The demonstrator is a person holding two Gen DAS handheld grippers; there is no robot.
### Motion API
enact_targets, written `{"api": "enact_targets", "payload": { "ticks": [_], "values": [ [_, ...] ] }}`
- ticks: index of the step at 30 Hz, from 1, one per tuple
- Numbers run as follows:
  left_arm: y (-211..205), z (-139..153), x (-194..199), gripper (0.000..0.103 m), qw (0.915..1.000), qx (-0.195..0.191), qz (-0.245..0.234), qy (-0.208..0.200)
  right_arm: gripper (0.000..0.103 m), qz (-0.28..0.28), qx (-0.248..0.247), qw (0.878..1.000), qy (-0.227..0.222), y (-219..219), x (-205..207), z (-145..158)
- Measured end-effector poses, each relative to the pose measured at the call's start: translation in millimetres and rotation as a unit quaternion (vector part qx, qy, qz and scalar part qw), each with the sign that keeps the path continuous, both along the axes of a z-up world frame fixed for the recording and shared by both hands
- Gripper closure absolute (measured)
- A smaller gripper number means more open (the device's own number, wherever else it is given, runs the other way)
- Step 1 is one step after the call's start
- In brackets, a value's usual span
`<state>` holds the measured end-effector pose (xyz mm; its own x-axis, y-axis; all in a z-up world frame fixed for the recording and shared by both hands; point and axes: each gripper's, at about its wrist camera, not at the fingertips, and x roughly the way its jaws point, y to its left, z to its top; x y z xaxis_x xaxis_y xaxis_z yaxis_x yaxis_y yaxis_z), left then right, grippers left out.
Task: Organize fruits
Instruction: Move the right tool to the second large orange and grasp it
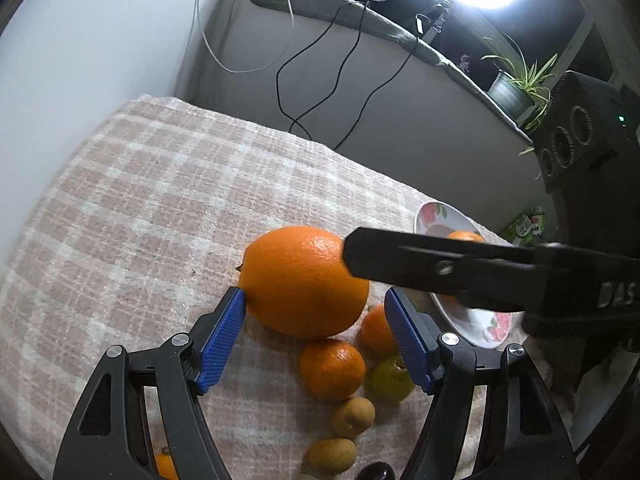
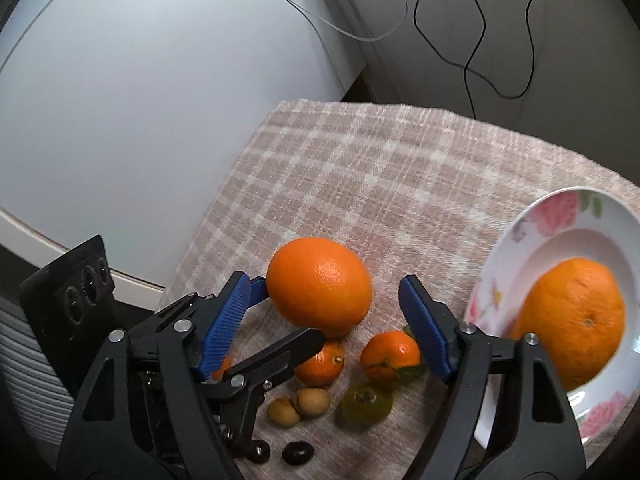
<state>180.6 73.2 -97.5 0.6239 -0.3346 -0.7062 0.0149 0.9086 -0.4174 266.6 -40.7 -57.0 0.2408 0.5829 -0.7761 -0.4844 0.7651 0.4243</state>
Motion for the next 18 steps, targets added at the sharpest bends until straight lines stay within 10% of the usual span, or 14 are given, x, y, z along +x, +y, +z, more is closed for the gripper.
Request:
{"api": "enact_targets", "payload": {
  "ticks": [18],
  "values": [
    [8,-12,8,0.03,0.9994,-0.028,0.008,0.016,0.031,0.007,-0.017,0.999,0.031,24,20,-25]
  ]
}}
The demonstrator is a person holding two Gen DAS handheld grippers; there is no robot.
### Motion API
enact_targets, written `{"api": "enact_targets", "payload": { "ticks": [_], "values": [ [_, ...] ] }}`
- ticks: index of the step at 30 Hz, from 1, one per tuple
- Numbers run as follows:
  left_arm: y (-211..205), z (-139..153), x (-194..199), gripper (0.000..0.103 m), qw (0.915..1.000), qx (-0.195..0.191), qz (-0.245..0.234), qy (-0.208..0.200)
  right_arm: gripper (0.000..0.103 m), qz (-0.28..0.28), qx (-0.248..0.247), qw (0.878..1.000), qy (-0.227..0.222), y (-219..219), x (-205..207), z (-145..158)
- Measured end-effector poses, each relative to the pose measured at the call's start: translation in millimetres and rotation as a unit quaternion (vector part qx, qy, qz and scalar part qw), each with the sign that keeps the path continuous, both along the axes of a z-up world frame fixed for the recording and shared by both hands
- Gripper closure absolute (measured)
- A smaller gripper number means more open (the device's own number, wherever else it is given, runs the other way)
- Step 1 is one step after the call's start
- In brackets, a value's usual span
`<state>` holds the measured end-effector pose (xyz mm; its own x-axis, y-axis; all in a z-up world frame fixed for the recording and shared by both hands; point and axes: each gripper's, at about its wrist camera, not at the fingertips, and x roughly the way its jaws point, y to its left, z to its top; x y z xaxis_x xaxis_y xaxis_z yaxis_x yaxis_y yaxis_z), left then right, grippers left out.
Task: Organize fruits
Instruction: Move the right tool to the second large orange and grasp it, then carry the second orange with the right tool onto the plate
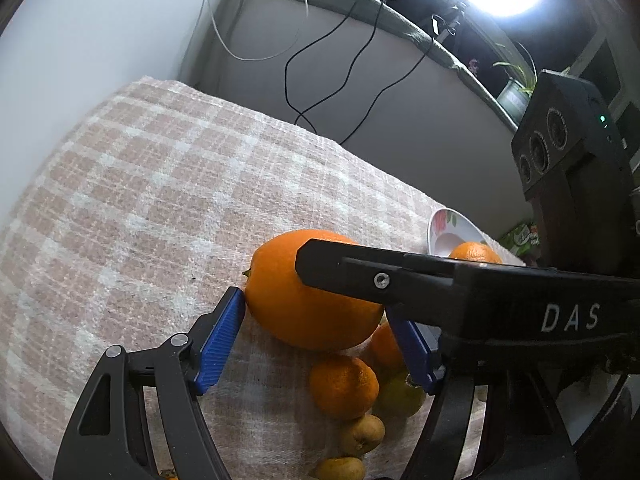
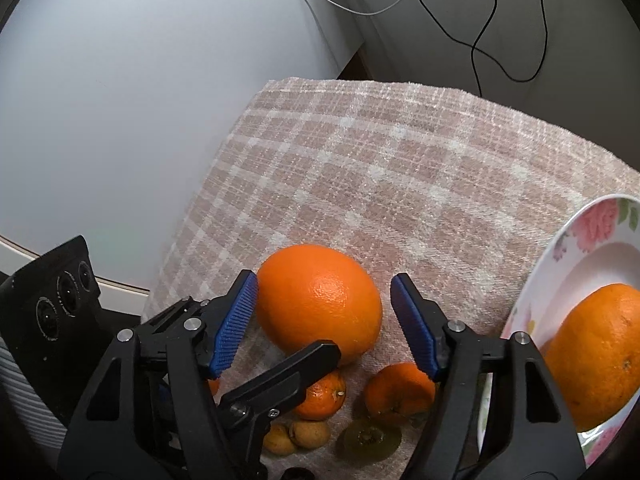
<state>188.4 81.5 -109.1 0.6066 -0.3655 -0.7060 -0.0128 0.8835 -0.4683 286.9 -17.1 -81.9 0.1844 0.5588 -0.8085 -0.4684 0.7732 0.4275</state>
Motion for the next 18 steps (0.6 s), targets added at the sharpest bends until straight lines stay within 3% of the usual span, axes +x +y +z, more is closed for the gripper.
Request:
{"api": "enact_targets", "payload": {
  "ticks": [8,18],
  "values": [
    [-4,1,-2,0.03,0.9999,0.009,0.005,-0.008,0.035,-0.011,0.018,1.0,0.022,-3,0,-2],
    [-10,15,-9,0.03,0.9994,0.02,0.005,-0.028,0.036,-0.022,0.028,0.999,0.01,-9,-9,13]
  ]
}}
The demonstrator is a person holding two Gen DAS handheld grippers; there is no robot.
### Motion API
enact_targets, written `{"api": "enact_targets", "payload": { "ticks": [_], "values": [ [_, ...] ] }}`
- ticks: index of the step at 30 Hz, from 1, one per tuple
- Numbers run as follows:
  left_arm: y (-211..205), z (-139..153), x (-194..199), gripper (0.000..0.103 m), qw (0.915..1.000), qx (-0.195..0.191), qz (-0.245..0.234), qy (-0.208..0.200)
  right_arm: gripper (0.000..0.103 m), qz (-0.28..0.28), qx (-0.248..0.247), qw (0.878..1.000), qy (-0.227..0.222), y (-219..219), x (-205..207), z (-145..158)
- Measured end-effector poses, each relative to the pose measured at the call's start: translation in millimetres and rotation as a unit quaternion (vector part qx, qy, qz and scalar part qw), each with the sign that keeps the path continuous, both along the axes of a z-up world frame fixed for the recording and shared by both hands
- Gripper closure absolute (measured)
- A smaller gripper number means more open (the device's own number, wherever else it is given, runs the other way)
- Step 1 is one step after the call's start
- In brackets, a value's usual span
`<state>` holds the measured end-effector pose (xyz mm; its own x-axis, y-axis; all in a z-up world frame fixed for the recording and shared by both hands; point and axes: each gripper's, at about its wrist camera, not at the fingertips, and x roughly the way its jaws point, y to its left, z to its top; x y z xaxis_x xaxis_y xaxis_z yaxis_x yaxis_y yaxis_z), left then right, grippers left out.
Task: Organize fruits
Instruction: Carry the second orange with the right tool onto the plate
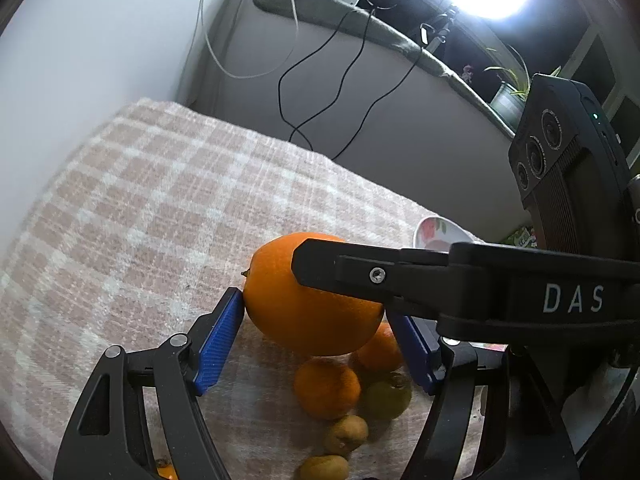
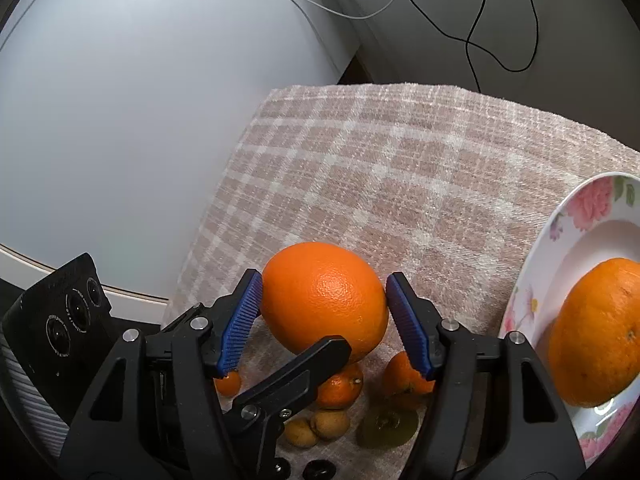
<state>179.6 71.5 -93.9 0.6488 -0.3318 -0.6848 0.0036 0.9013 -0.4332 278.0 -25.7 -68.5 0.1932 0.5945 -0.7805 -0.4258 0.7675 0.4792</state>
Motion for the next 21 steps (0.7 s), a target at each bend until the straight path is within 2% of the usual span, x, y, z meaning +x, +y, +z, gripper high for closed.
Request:
{"api": "enact_targets", "payload": {
  "ticks": [10,15,21],
  "values": [
    [-27,34,-4,0.03,0.9991,0.014,-0.017,-0.035,0.036,-0.006,0.012,0.999,-0.035,-24,-15,38],
    [-52,46,-2,0.03,0.998,0.018,-0.034,-0.05,0.036,-0.022,0.018,0.998,-0.051,-57,-21,57],
    [-88,57,11,0.032,0.9958,0.029,-0.054,-0.068,0.036,-0.035,0.025,0.998,-0.054,-96,-29,66]
  ]
}}
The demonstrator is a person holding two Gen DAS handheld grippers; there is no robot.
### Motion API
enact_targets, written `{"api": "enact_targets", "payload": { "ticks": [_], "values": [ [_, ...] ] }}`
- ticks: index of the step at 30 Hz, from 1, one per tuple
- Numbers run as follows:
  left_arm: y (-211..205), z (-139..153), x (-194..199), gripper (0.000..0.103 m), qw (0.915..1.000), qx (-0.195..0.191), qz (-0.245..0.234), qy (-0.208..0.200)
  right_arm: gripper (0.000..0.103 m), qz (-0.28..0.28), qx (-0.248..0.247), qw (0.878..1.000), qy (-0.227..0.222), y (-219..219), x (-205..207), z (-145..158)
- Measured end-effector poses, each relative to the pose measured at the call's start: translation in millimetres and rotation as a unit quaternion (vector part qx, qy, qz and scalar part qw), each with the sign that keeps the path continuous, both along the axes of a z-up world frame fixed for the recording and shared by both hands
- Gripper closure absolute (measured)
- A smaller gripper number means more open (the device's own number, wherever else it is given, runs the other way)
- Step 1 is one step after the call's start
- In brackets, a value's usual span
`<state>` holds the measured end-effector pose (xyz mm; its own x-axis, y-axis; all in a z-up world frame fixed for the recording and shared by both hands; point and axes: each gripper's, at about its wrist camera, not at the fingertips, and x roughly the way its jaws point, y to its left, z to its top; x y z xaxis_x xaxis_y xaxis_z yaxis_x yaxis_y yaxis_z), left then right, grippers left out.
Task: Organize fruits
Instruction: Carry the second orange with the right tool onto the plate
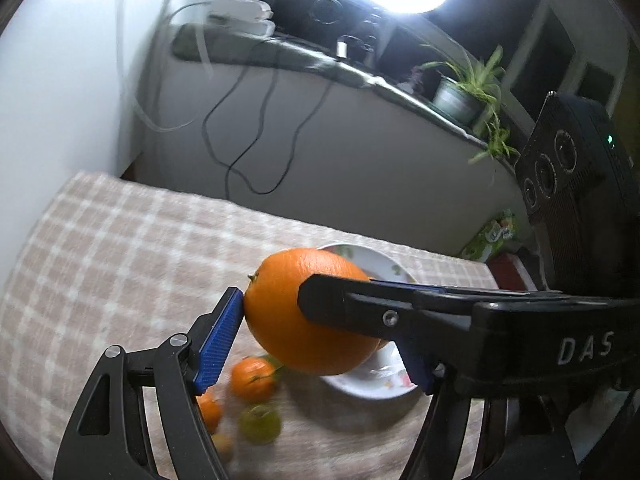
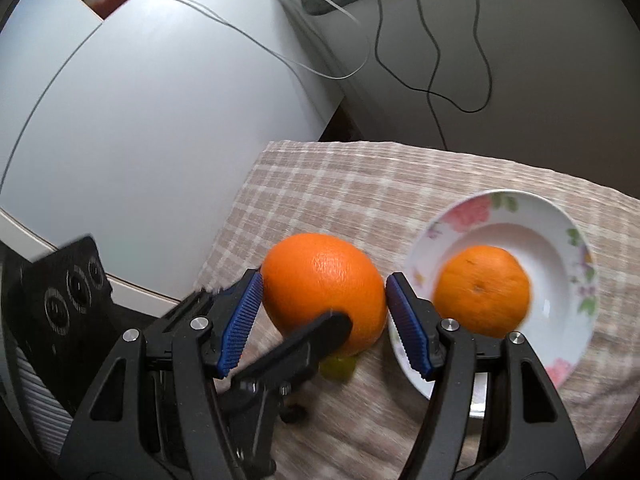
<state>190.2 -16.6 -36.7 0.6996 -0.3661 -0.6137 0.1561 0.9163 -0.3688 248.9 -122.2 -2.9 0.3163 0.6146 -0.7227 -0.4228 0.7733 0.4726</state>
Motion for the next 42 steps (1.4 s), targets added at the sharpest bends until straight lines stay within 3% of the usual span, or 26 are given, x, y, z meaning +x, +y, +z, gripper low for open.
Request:
{"api": "enact_targets", "payload": {
  "ticks": [6,16,27,33,38,42],
  "values": [
    [-28,-14,15,0.033,0.9996,0.005,-0.019,0.022,0.036,-0.032,-0.002,0.999,0.015,-37,5,-12],
    [-50,-9,2,0.032,0.9992,0.017,-0.035,0.011,0.038,-0.052,0.027,0.998,0.027,-72,1,-18],
    [-28,-23,-9,0.032,0.9993,0.008,-0.013,0.035,0.038,-0.021,0.008,0.999,0.03,-43,-13,-31],
    [-36,-30,-1,0.033,0.999,0.02,-0.013,0.038,0.038,-0.024,0.011,0.999,0.045,-44,-9,-44],
    [-43,-24,10,0.031,0.9992,0.019,-0.021,0.028,0.038,-0.033,-0.016,0.999,0.014,-44,-9,-30],
    [-47,-19,17,0.03,0.9991,0.03,-0.026,0.015,0.038,-0.044,-0.009,0.999,0.01,-50,0,-22]
  ]
}}
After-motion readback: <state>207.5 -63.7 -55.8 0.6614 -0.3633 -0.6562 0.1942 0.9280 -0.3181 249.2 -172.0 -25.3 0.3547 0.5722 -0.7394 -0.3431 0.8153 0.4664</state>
